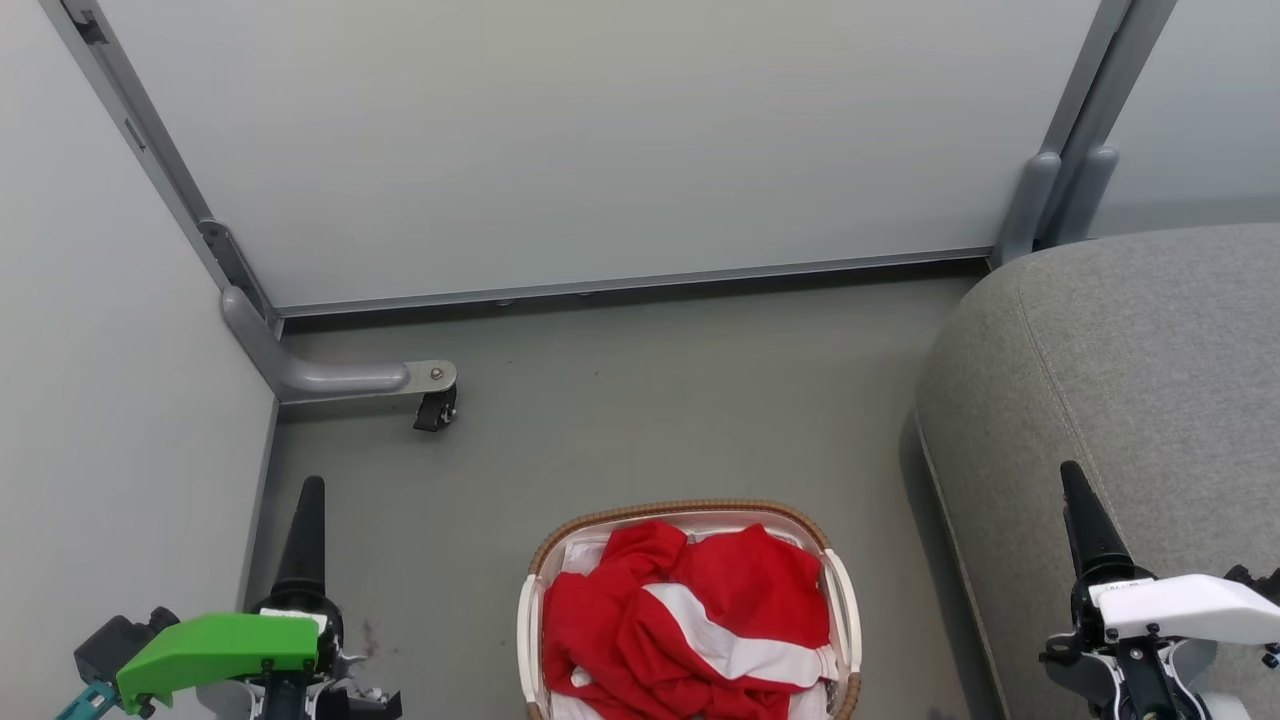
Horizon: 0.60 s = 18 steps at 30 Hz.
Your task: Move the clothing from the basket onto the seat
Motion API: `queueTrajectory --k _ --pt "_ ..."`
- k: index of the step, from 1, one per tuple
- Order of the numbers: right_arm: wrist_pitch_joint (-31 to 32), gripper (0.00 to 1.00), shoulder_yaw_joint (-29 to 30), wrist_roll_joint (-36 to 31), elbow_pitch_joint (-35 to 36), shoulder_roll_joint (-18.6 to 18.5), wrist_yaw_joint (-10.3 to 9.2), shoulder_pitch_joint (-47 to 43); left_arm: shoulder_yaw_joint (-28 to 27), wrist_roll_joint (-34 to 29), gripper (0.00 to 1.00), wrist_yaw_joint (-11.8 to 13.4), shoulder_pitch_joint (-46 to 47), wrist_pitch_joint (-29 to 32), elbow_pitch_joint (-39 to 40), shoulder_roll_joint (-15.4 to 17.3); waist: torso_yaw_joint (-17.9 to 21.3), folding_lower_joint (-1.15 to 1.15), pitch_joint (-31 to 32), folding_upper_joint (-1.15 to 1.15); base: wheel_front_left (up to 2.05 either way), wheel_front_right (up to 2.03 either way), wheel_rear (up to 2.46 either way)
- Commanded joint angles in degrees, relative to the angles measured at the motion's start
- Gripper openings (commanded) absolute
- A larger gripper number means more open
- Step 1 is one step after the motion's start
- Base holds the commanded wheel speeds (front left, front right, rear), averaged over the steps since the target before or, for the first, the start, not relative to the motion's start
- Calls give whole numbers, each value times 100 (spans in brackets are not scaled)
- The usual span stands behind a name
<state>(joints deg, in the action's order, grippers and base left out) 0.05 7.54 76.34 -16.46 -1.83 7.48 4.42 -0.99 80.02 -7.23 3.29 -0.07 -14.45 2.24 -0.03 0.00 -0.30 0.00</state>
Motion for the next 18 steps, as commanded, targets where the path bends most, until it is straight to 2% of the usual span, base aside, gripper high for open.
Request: queueTrajectory --k 1,18 --pt "-63 100 28 -294 150 -55 0 80 14 -261 100 -11 164 -55 131 33 -1 0 -2 0 0 0 0" --pt "-418 100 -168 -2796 714 -69 1 -65 470 -2699 100 184 153 -409 506 45 -46 0 -21 0 0 0 0"
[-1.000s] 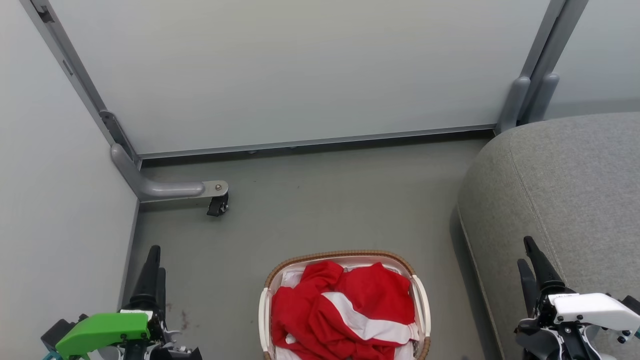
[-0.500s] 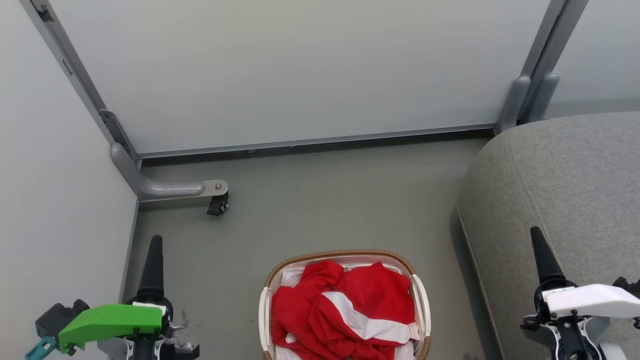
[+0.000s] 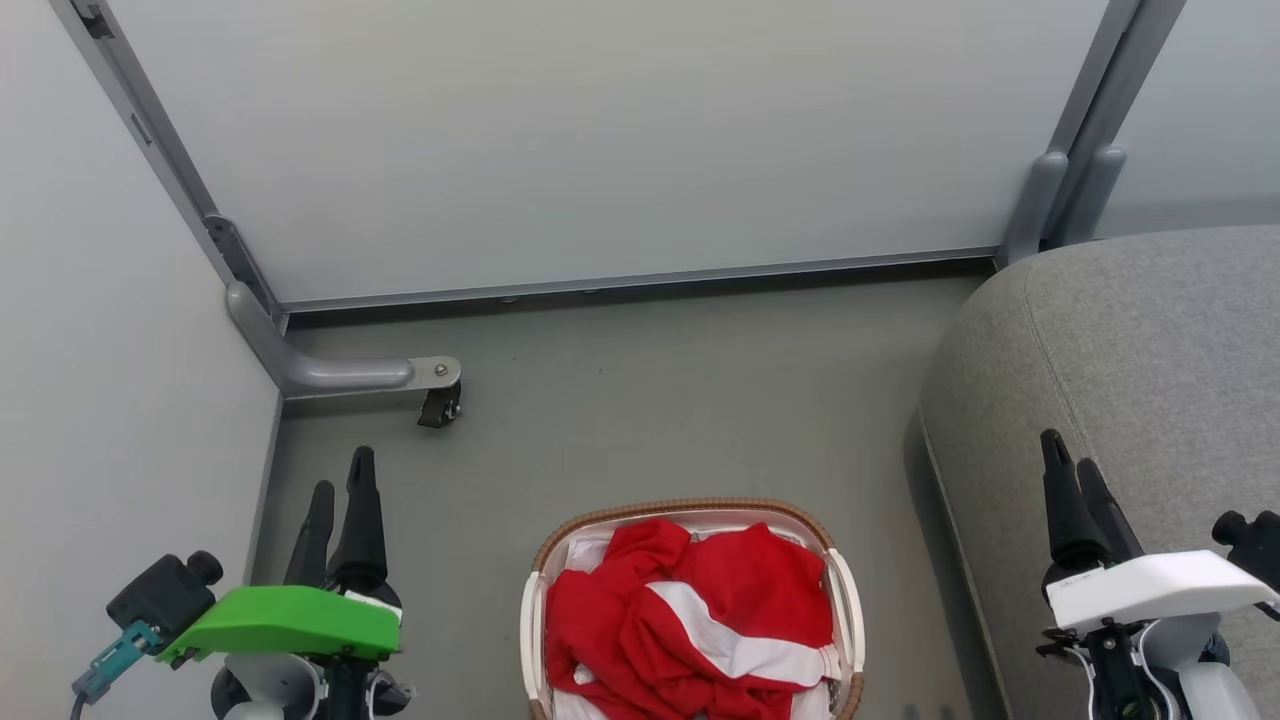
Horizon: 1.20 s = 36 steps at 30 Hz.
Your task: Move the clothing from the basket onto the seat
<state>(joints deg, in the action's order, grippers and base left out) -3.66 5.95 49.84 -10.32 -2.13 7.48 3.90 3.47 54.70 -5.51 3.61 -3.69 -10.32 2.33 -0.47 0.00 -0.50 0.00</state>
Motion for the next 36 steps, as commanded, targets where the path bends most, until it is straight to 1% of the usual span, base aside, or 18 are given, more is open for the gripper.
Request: queueTrajectory --k 1,11,16,25,36 --pt "-64 100 -8 -251 109 -41 1 -24 47 -277 100 26 118 -66 96 35 -4 0 -2 0 0 0 0" --pt "-248 100 -49 -1243 92 -50 1 -70 140 -1266 100 129 43 -247 -30 42 -15 0 -10 0 0 0 0" --pt "-331 100 -74 -1620 38 -54 1 -89 115 -1565 100 149 8 -326 -139 45 -21 0 -14 0 0 0 0" --pt "-471 100 -108 -2245 -143 -61 1 -125 162 -2120 100 98 -9 -472 -370 50 -55 0 -25 0 0 0 0" --pt "-632 100 -108 -2928 -212 -69 1 -156 220 -2650 100 90 9 -628 -524 56 -99 0 -26 0 0 0 0"
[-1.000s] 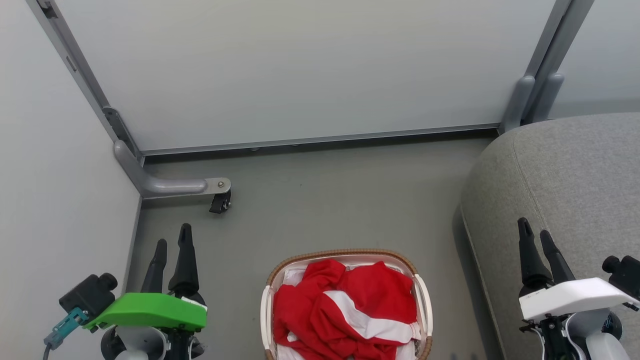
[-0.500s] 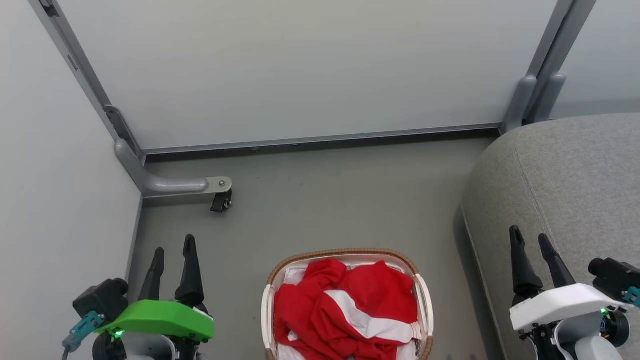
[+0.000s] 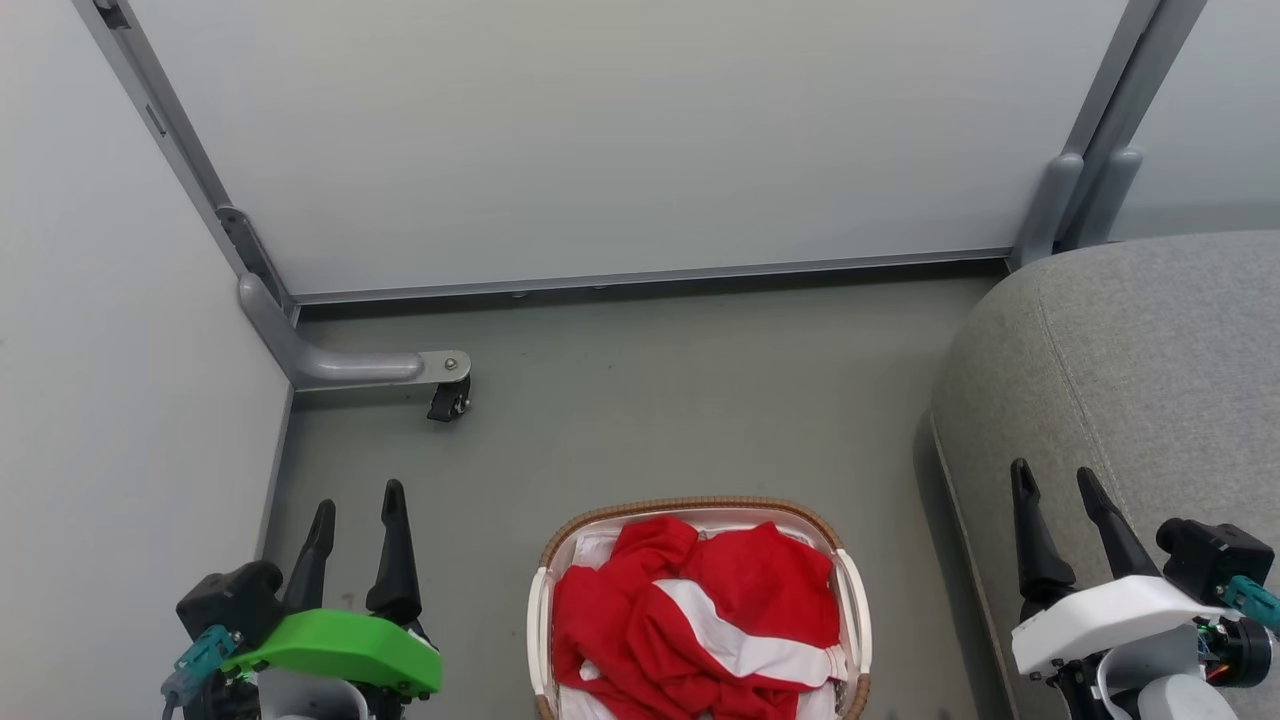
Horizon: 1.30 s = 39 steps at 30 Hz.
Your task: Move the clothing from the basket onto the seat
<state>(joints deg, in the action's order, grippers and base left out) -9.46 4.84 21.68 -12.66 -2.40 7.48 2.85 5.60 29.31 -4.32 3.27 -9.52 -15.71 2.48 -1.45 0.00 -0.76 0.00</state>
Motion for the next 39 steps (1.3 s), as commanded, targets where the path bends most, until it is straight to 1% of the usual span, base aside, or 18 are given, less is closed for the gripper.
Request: queueTrajectory --k 1,19,39 --pt "-62 100 4 -179 19 -42 1 -54 13 -152 100 -29 44 -57 4 42 -4 0 -2 0 0 0 0" --pt "-294 100 -33 -1039 -25 -50 2 -95 156 -920 100 -30 44 -288 -180 49 -27 0 -32 0 0 0 0" --pt "-507 100 -57 -1909 44 -61 1 -140 293 -1659 100 34 51 -500 -287 55 -76 0 -60 0 0 0 0"
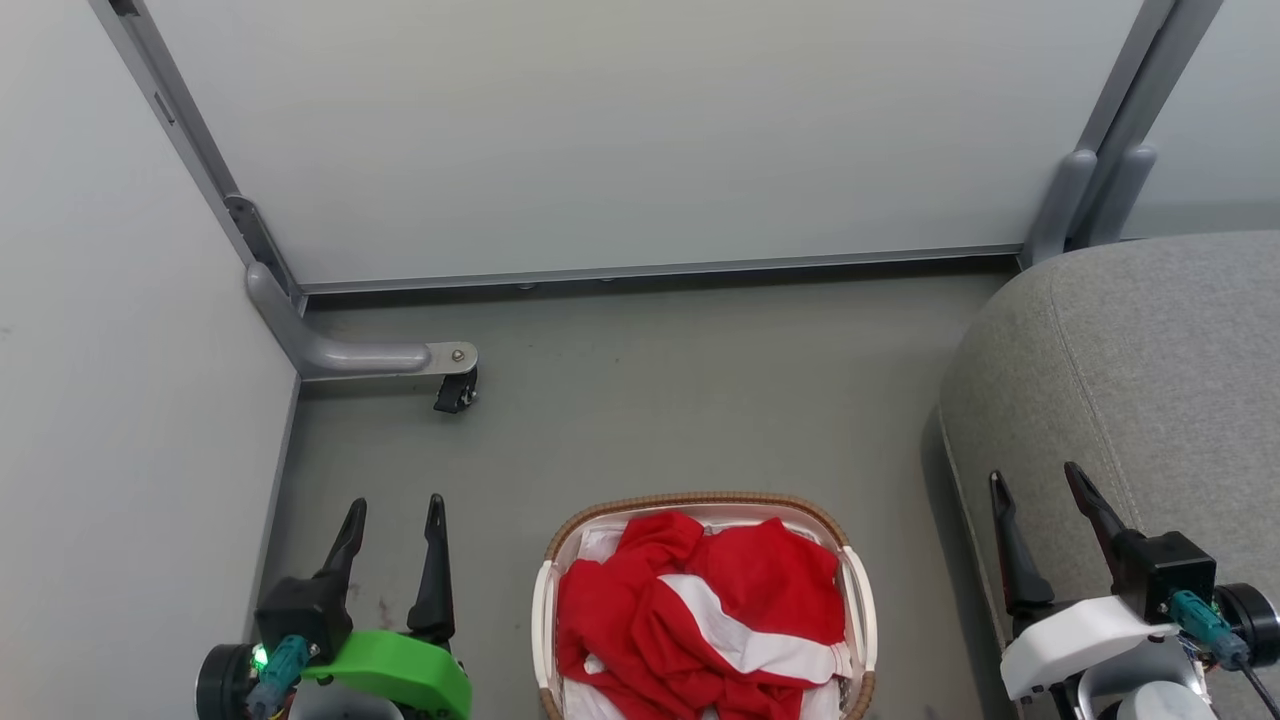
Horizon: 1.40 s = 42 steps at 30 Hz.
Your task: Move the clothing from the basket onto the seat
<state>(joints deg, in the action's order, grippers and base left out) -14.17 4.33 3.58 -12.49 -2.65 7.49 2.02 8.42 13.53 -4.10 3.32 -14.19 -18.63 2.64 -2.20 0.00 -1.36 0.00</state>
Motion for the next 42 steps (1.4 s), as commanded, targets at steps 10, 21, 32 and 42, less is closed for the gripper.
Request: queueTrajectory --k 10,21,32,42 --pt "-112 100 -22 -393 39 -40 -1 -66 51 -315 100 27 51 -106 -51 42 -13 0 -18 0 0 0 0" --pt "-112 100 -29 -376 62 -39 -1 -50 34 -301 100 -3 59 -107 -79 41 8 0 -22 0 0 0 0" --pt "-112 100 -22 -369 125 -38 -1 -22 66 -334 100 -36 99 -107 -84 41 10 0 -72 0 0 0 0" --pt "-112 100 -31 -376 251 -38 -1 273 235 -540 100 -116 521 -107 -113 39 117 0 -640 0 0 0 0"
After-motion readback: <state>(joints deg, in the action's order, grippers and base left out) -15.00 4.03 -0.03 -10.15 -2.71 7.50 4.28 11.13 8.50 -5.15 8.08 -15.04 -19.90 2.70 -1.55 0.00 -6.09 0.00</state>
